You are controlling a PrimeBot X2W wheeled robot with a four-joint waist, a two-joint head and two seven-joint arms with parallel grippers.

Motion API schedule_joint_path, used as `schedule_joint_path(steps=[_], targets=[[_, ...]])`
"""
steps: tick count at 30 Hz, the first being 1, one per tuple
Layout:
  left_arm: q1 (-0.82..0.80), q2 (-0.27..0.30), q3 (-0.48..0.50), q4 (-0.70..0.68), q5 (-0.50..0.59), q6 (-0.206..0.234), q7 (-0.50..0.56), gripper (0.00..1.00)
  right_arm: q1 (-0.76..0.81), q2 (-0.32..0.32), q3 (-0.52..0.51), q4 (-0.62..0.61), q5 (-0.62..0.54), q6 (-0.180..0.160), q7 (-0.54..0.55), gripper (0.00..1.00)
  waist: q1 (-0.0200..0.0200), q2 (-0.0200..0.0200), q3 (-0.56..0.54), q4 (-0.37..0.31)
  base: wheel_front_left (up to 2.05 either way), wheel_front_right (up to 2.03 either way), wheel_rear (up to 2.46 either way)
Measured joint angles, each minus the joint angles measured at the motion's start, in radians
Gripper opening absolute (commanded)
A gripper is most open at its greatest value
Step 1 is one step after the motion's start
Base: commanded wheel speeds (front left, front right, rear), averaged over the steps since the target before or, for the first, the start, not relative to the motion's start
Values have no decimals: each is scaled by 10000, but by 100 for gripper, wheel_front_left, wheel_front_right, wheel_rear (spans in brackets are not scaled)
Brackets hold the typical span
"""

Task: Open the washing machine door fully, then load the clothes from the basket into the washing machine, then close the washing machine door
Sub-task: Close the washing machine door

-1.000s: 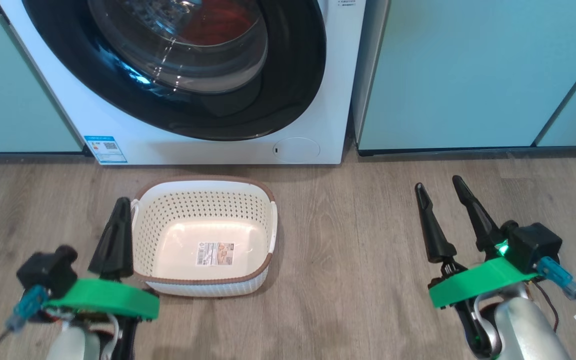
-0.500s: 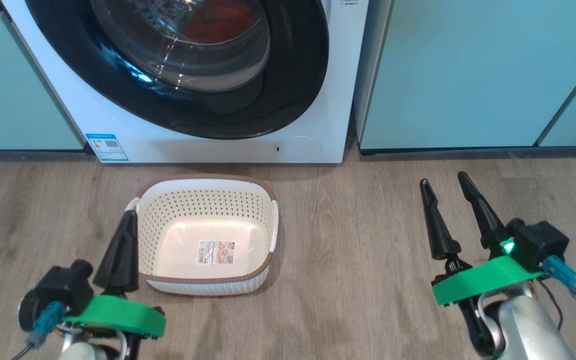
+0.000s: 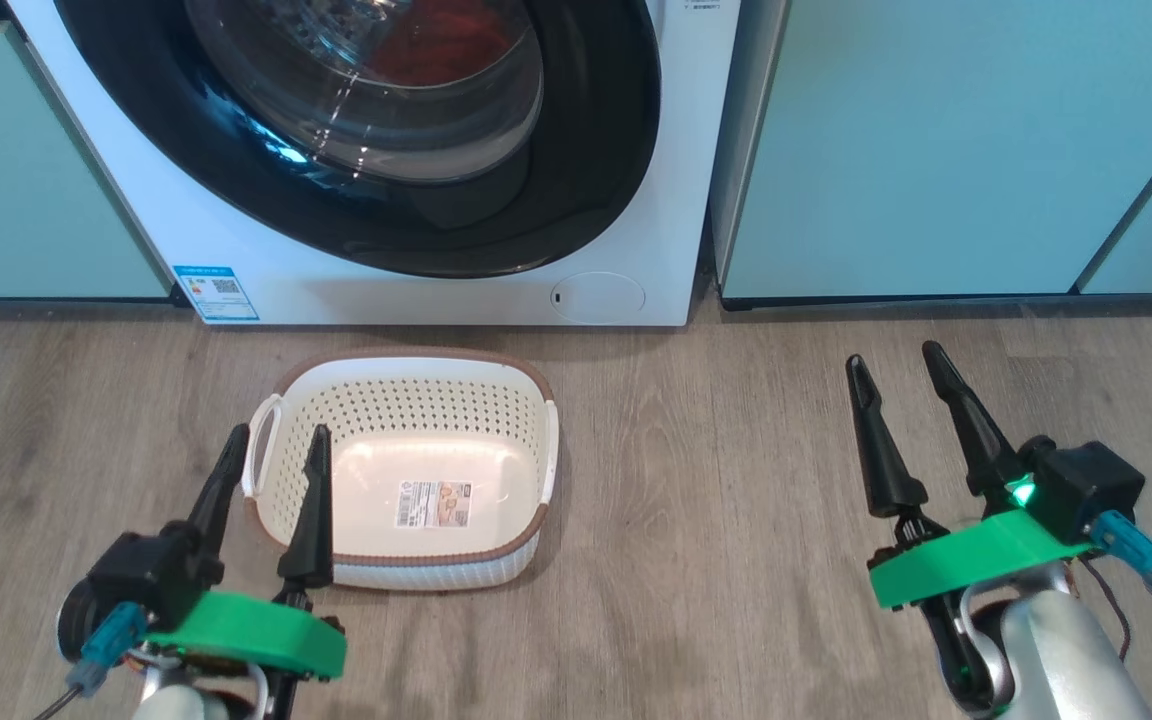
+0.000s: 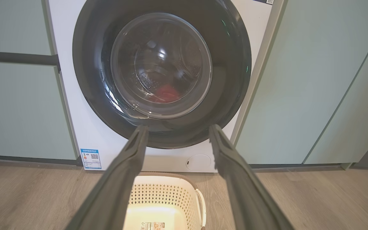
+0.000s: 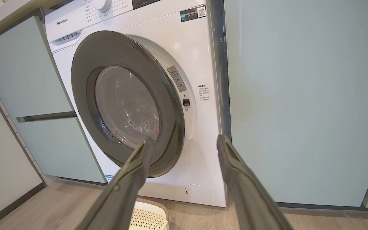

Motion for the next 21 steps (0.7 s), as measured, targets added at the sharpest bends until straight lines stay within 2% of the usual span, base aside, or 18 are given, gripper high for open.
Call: schedule_joint_path(steps=[21], targets=[[3,0,-150,94,4,79,0,100,8,0,6,10,-42,0,0,100,0,0,73,-16,0,0,0]])
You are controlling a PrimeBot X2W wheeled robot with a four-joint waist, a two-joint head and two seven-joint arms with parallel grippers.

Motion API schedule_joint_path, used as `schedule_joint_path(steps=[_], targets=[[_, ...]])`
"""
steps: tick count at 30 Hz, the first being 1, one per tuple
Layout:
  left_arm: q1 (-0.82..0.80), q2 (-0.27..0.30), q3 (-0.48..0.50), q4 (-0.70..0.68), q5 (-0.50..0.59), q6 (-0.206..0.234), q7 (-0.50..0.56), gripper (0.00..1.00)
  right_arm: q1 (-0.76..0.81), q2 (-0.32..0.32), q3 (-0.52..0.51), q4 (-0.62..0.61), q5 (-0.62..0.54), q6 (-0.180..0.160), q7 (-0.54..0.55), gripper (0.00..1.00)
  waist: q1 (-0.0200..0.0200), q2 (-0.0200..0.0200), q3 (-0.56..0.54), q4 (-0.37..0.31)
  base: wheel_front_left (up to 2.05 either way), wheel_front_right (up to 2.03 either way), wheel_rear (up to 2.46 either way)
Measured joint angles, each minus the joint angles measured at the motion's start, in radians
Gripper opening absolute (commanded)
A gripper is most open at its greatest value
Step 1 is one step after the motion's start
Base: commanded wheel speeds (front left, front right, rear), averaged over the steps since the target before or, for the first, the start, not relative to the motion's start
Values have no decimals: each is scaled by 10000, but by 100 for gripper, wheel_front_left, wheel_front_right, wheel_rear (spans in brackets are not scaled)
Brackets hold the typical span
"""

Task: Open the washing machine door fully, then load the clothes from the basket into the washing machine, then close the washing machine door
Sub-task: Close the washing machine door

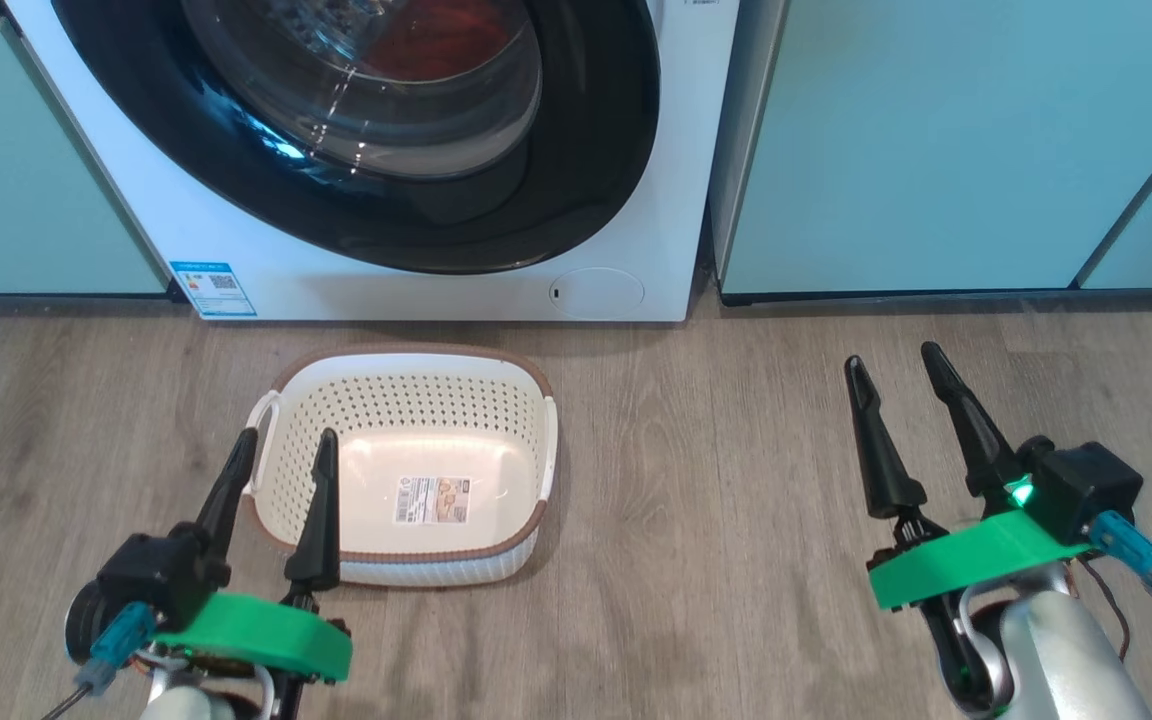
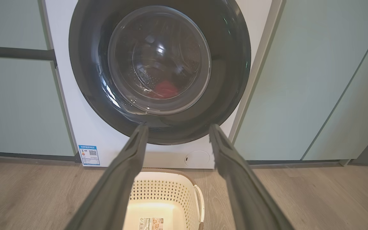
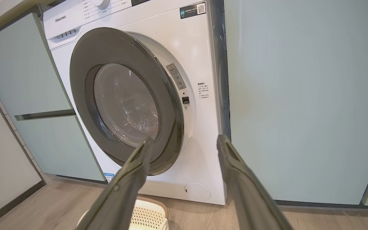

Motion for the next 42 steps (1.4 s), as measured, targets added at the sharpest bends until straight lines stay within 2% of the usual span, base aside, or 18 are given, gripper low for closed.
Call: schedule_joint_path(steps=[4,5,6,7,8,14,18,22,27,35,42], targets=[[0,0,0,0,0,0,0,100,0,0,-12,-2,2,0,0,100,0,0,44,14,0,0,0],[0,0,0,0,0,0,0,100,0,0,-8,2,15,0,0,93,0,0,59,27,0,0,0],[0,0,0,0,0,0,0,100,1,0,-8,2,21,0,0,44,0,0,77,43,0,0,0],[0,0,-8,0,0,0,0,100,1,0,-10,0,21,0,0,5,0,0,97,62,0,0,0],[0,0,-21,-2,0,0,0,100,1,0,-15,-19,27,0,0,0,0,0,120,86,0,0,0],[-63,0,-167,-33,-2,0,0,100,-11,0,-35,-497,209,0,0,0,0,0,453,306,0,0,0],[-384,-2,-339,-88,-2,-13,0,100,-123,0,215,-633,-50,0,0,0,0,0,885,547,0,0,0],[-897,-4,-456,-176,-10,-19,0,100,-904,-75,686,-675,-508,0,0,0,0,0,1435,857,0,0,0],[-1450,-17,-786,-268,-125,-29,0,100,-2389,-786,1492,-587,-688,0,0,0,1,0,2193,1334,0,0,0],[-2168,-44,-1379,-359,-384,0,0,100,-4783,-1916,2303,316,-453,0,0,0,2,0,3392,2157,0,0,0],[-2520,-54,-1542,-449,-658,81,0,100,-6437,-2236,2399,1563,63,0,0,0,3,0,4263,2662,0,0,0]])
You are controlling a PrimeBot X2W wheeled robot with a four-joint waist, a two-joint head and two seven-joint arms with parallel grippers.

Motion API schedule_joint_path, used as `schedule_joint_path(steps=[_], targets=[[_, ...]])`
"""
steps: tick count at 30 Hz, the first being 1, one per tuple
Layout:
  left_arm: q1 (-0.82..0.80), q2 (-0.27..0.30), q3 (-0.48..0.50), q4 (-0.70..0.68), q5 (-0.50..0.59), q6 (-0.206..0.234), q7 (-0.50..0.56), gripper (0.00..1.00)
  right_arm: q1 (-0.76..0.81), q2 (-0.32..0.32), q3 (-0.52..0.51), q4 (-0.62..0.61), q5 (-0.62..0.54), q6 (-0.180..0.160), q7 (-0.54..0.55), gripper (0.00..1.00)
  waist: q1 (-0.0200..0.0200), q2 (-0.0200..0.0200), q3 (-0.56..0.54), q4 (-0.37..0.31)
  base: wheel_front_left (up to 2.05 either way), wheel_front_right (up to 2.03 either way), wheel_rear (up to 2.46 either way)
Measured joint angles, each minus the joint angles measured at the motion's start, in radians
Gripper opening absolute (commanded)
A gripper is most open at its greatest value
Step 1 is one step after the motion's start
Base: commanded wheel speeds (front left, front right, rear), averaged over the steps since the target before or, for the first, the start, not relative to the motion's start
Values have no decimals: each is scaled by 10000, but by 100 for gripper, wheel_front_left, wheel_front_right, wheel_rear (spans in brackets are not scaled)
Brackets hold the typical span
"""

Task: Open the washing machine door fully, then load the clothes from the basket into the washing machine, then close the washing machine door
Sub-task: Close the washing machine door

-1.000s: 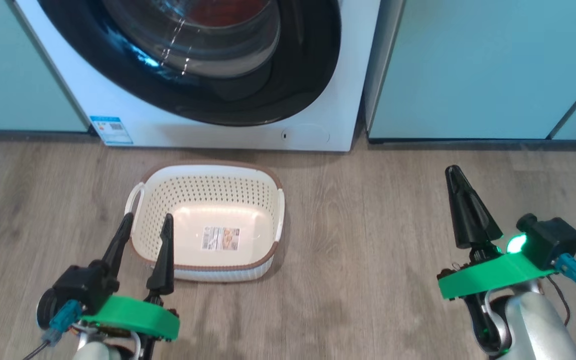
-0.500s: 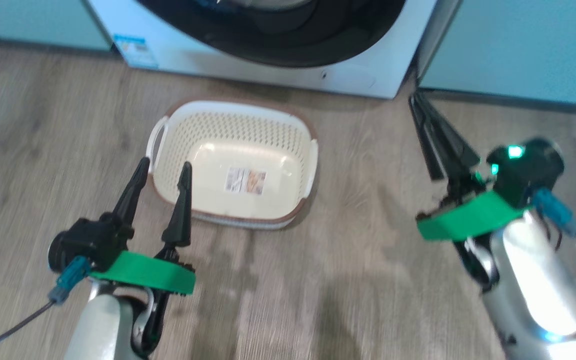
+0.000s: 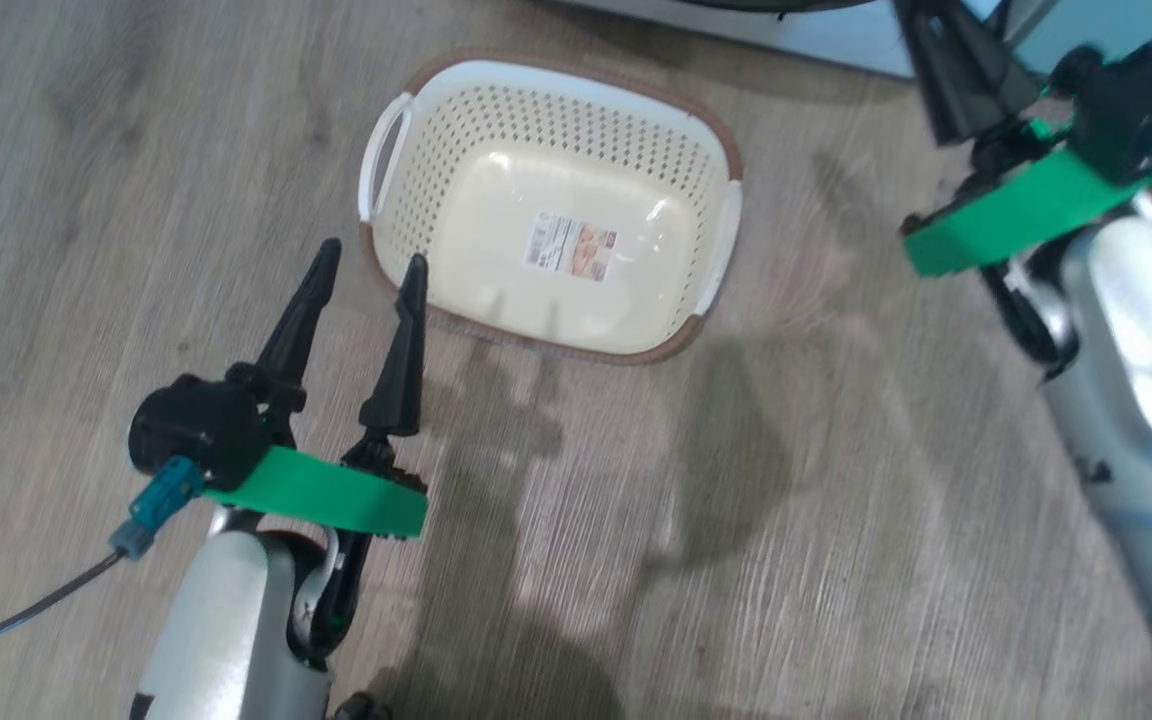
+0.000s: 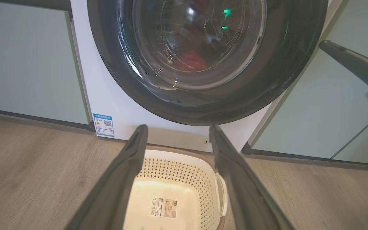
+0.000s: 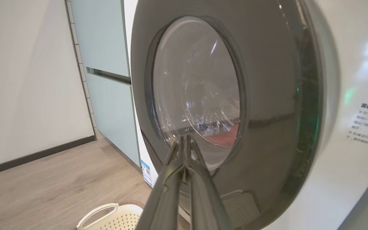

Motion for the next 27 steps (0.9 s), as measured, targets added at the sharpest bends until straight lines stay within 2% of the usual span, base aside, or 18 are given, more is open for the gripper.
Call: schedule_joint_path(steps=[14,27], targets=[[-456,-19,-125,-113,-4,81,0,100,-2208,-144,-1183,2719,502,0,0,0,-2,0,912,440,0,0,0],[-830,-38,-255,-247,-242,186,0,100,-4193,-267,-2243,4608,610,4,-2,0,-2,0,1479,742,0,0,0]])
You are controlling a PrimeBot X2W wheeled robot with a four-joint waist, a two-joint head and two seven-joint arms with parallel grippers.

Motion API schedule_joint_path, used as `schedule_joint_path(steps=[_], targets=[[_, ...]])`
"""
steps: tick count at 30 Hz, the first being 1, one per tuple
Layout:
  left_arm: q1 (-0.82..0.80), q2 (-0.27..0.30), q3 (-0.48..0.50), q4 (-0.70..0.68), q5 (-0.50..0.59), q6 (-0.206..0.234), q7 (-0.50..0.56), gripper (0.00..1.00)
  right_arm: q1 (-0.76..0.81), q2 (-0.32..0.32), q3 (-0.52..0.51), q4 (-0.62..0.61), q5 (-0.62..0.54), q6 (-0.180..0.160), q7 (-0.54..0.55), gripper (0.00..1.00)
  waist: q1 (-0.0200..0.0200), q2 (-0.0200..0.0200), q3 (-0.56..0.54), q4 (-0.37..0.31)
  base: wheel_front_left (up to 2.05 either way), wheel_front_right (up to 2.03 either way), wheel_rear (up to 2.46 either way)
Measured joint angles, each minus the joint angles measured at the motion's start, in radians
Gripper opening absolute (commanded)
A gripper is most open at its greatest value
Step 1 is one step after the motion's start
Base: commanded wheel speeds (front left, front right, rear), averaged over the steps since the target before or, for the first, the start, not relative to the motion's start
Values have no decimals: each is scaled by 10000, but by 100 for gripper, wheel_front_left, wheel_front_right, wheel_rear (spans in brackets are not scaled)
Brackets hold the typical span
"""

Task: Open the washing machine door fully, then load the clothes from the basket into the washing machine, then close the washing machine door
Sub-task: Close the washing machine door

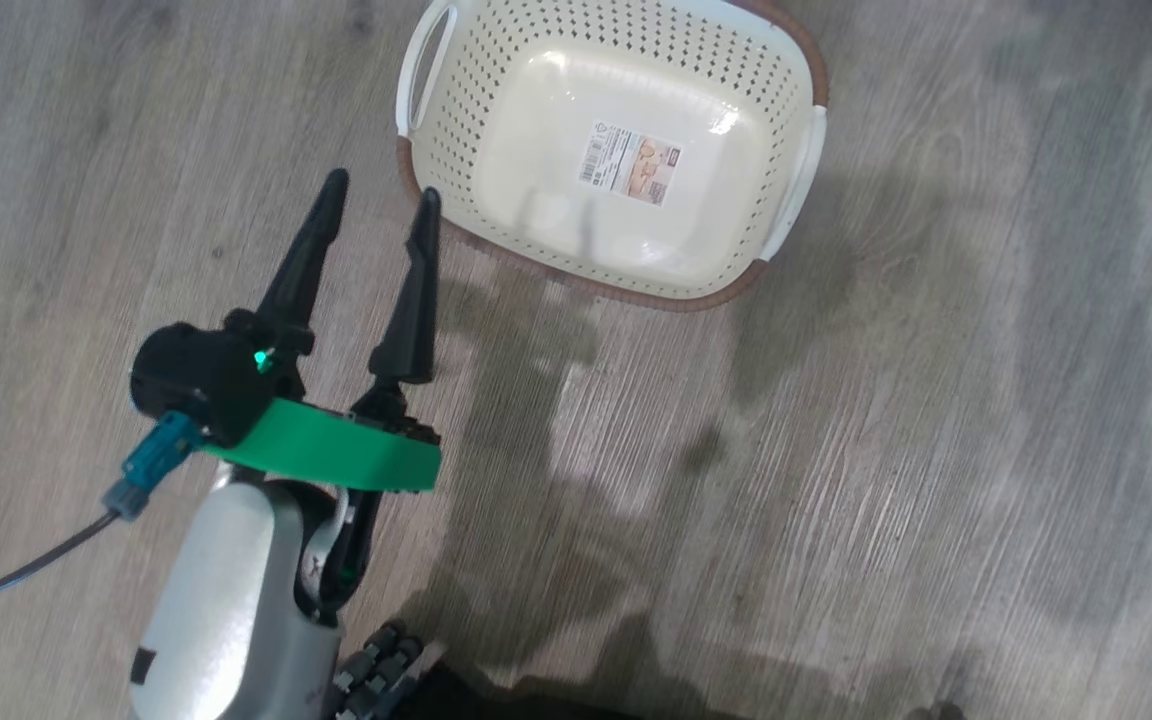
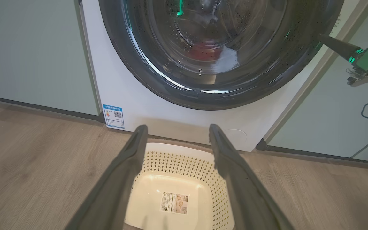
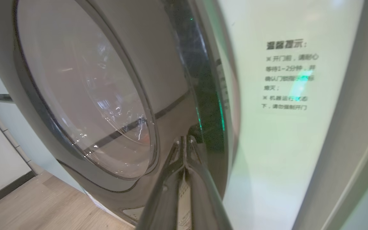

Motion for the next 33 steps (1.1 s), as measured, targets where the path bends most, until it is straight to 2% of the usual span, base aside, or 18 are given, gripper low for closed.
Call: schedule_joint_path(steps=[13,20,25,33], targets=[[-189,-13,-190,-151,2,86,0,100,-1029,-29,-192,1012,-575,104,-13,0,0,0,406,113,0,0,0],[-351,-19,-104,-102,-100,84,0,100,-931,209,-508,746,-715,94,2,0,0,0,176,-25,0,0,0],[-339,-19,242,-15,8,65,-2,100,-144,244,-782,0,-441,-2,-2,0,0,0,-346,-187,0,0,0],[171,-21,600,150,194,-35,-2,100,2383,782,-771,-1455,88,-2,0,0,-1,0,-1645,-693,0,0,0]])
